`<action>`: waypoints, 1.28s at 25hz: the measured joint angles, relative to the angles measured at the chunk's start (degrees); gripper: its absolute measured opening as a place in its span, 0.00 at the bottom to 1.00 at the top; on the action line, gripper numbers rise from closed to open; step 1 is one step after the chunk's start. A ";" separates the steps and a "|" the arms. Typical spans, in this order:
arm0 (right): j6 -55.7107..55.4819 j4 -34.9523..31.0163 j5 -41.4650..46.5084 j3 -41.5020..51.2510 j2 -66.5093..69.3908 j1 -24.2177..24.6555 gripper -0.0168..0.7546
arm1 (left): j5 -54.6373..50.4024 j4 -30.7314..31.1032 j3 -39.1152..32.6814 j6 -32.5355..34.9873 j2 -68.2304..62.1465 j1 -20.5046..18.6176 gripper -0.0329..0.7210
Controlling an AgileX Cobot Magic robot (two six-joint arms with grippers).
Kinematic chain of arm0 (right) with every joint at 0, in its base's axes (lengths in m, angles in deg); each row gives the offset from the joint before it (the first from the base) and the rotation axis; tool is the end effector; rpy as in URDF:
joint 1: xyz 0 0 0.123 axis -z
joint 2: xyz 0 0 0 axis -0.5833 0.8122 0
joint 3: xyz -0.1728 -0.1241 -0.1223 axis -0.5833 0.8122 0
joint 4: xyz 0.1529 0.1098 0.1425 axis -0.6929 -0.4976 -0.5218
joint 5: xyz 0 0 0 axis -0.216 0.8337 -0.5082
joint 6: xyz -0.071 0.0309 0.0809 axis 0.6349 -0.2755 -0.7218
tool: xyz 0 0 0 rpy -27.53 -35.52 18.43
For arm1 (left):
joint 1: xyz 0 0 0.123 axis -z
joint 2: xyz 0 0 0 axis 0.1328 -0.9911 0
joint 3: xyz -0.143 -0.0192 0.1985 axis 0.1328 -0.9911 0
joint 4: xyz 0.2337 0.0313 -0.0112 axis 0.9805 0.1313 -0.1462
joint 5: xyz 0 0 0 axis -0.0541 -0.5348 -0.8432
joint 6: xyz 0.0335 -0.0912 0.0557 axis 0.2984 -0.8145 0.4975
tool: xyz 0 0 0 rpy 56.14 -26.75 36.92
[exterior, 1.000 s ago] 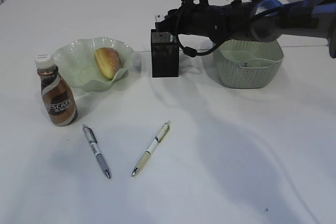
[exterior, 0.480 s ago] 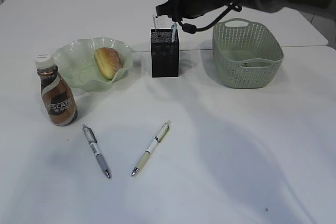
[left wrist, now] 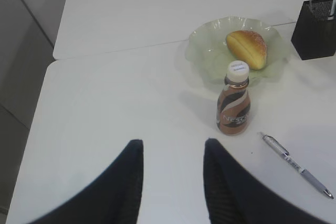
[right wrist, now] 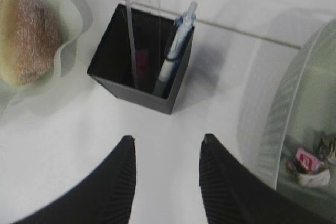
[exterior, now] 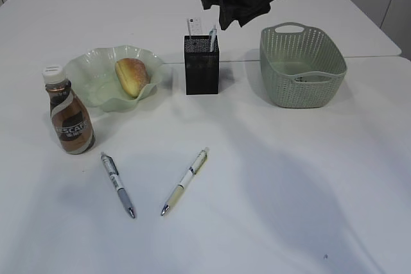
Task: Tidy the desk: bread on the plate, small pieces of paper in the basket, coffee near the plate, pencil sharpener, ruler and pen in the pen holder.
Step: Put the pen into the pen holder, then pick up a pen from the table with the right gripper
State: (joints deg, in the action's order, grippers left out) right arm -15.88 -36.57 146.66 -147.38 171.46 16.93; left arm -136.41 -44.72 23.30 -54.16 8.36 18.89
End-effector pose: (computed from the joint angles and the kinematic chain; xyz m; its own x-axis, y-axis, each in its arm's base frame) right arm 0.4628 0.1571 0.2387 -0.7698 -0.2328 -0.5943 -0.3009 0.9535 0.0163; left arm 0.1329 -0.0048 0.3595 -0.4733 0.0781 -0.8774 0.0211 0.9968 0.0773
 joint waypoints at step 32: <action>-6.33 -18.95 11.13 23.57 -32.24 0.00 0.39 | -1.25 -2.08 5.86 0.00 -0.05 0.00 0.40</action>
State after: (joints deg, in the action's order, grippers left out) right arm -22.21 -55.52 157.79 -123.81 139.22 16.93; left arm -137.66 -46.80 29.16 -54.16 8.31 18.89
